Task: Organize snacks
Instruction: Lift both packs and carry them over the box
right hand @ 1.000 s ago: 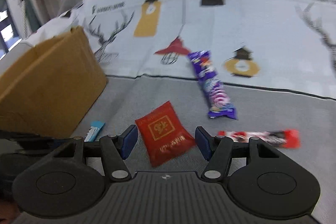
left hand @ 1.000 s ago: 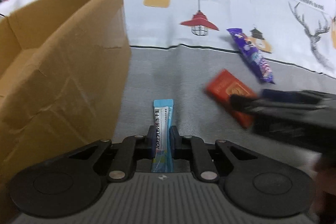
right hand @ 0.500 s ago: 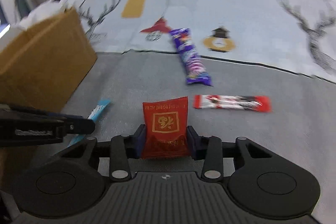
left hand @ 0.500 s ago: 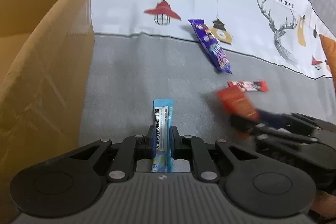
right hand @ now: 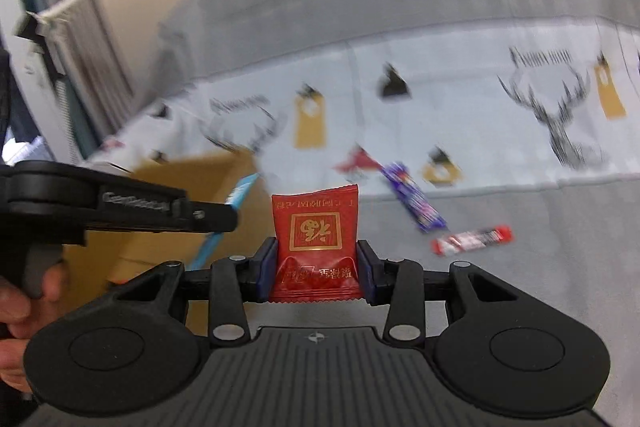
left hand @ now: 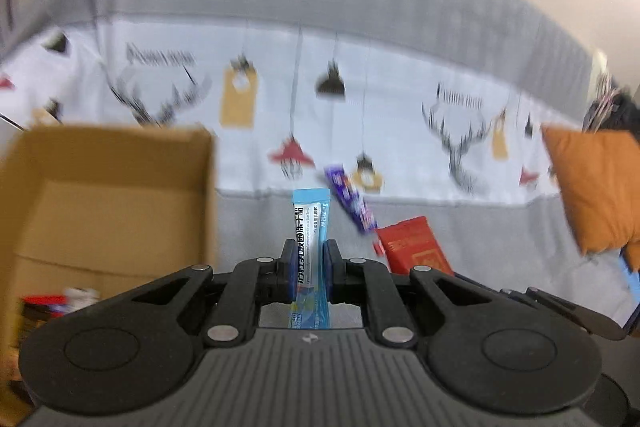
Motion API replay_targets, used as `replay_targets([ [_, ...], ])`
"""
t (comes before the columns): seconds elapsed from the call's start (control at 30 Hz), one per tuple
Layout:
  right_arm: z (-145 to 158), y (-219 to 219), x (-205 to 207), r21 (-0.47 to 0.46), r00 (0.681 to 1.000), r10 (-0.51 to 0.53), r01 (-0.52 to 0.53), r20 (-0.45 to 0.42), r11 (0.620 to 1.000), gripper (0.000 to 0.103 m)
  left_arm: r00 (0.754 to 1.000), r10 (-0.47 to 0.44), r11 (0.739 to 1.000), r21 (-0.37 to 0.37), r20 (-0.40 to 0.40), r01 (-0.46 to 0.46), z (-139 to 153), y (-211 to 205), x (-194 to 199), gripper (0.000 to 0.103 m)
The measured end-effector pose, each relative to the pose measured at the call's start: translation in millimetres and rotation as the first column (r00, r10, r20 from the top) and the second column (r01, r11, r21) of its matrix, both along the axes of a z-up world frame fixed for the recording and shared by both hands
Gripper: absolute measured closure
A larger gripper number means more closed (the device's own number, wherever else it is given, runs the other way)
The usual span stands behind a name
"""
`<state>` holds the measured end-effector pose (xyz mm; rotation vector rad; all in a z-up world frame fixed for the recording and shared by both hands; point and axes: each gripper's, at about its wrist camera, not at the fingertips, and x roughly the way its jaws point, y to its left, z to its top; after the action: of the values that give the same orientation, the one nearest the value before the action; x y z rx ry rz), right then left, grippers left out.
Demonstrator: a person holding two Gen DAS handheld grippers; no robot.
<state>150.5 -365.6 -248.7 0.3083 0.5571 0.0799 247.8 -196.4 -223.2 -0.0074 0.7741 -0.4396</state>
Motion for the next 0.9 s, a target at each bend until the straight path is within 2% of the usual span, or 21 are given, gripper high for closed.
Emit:
replay_targets([
  [0.17,60.2,59.9,-21.3,-0.047,0.994,0.059,-0.055,0.097,0.997,0.060,0.994,0.035,0.998,-0.054,0.107,-0.030,57.7,53.8,-33.5,0.089],
  [0.3,97.2,104.6,-37.6,-0.069,0.984,0.092,-0.083,0.152,0.994,0.060,0.978,0.062,0.996,-0.081,0.198,-0.046,96.5,106.3,-63.0,0.089],
  [0.57,153.9,170.5,-57.6,-0.158,0.951,0.184,-0.148,0.247,0.976,0.060,0.918,0.164,0.982,-0.147,0.361,-0.117,155.0,207.8,-109.4,0.089],
  [0.67,164.6,185.0,-55.6,-0.158,0.939,0.208,-0.170,0.273,0.973,0.060,0.900,0.180,0.980,-0.150,0.397,-0.130,164.8,228.8,-118.6,0.089],
  [0.77,162.5,196.4,-47.3,-0.174,0.933,0.237,-0.194,0.272,0.965,0.060,0.895,0.183,0.982,-0.126,0.406,-0.143,160.8,237.4,-116.1,0.089],
  [0.83,155.9,201.7,-42.1,-0.171,0.936,0.242,-0.202,0.256,0.964,0.060,0.902,0.183,0.983,-0.103,0.391,-0.155,148.3,239.3,-109.0,0.089],
  [0.9,143.4,207.0,-33.6,-0.169,0.944,0.242,-0.207,0.224,0.964,0.060,0.923,0.171,0.985,-0.089,0.346,-0.149,130.0,239.7,-98.3,0.089],
])
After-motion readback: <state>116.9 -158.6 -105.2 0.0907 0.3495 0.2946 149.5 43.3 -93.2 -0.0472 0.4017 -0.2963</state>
